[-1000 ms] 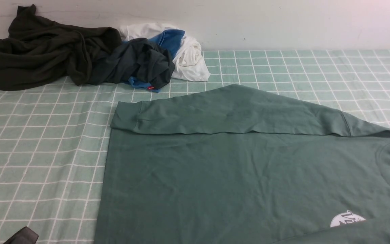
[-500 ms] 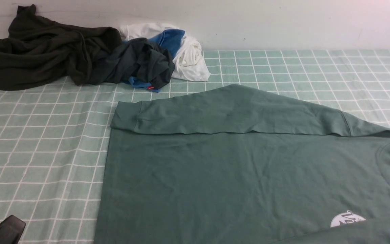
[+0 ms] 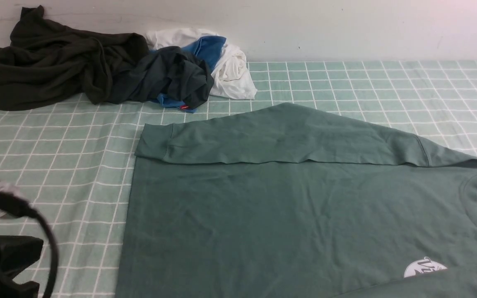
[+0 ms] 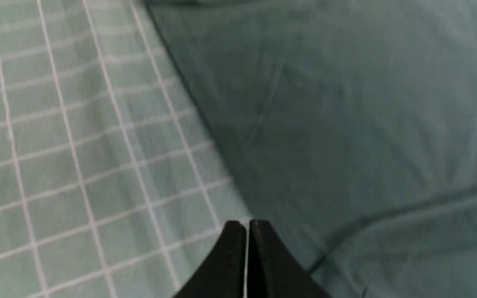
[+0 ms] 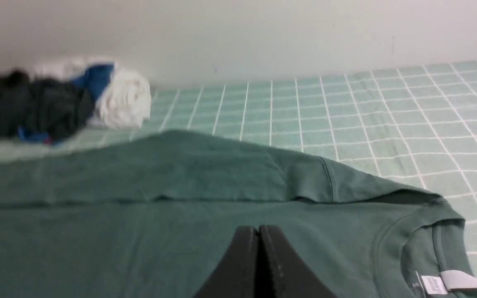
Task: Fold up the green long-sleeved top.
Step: Use the left arm to clamp the cuff closest to it, then use the left arm to drag and place the cuff at the centered position on the left edge of the fabric, then use the left arm to clamp the cuff farthest from it, then use the left arm to drag and drop the cuff onto the cuff closest to the left arm
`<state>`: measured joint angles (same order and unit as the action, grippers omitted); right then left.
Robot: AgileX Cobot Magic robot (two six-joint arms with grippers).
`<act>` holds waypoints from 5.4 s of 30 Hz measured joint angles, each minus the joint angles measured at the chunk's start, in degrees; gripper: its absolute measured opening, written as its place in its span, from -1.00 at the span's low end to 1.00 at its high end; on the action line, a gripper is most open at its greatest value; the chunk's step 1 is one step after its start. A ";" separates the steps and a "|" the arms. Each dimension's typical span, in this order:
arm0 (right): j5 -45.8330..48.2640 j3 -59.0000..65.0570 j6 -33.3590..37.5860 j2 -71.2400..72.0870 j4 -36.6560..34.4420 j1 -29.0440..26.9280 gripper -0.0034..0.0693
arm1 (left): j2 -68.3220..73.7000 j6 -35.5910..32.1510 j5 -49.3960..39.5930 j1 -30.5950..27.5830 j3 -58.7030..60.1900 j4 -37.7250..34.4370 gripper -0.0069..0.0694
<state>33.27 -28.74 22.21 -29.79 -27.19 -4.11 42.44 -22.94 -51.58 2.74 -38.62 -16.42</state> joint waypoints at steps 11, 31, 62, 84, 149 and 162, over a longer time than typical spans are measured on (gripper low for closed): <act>36.90 -16.18 0.78 -24.13 6.68 17.13 -0.94 | 26.94 0.63 -8.81 28.42 -8.79 10.81 -0.51; 28.82 -12.49 0.11 -24.88 10.98 21.16 -0.94 | 53.89 5.01 0.63 33.96 -9.48 13.80 -0.05; 22.18 -12.31 -19.30 -24.88 30.68 21.16 -0.94 | 69.34 1.04 -17.80 26.53 -56.99 23.40 -0.77; 18.28 -12.31 -24.40 -24.95 35.01 21.16 -0.94 | 76.66 16.96 -12.11 13.81 -66.63 22.52 0.31; 19.02 -12.21 -24.58 -24.99 33.88 21.16 -0.94 | 88.58 18.37 -0.26 4.88 -67.70 12.74 -0.58; 19.06 -12.21 -24.58 -24.99 33.88 21.16 -0.94 | 81.25 17.54 -4.16 6.16 -67.70 11.52 -0.75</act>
<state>52.33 -40.95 -2.37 -54.79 6.70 17.05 123.69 -5.39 -55.74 8.91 -106.32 -4.90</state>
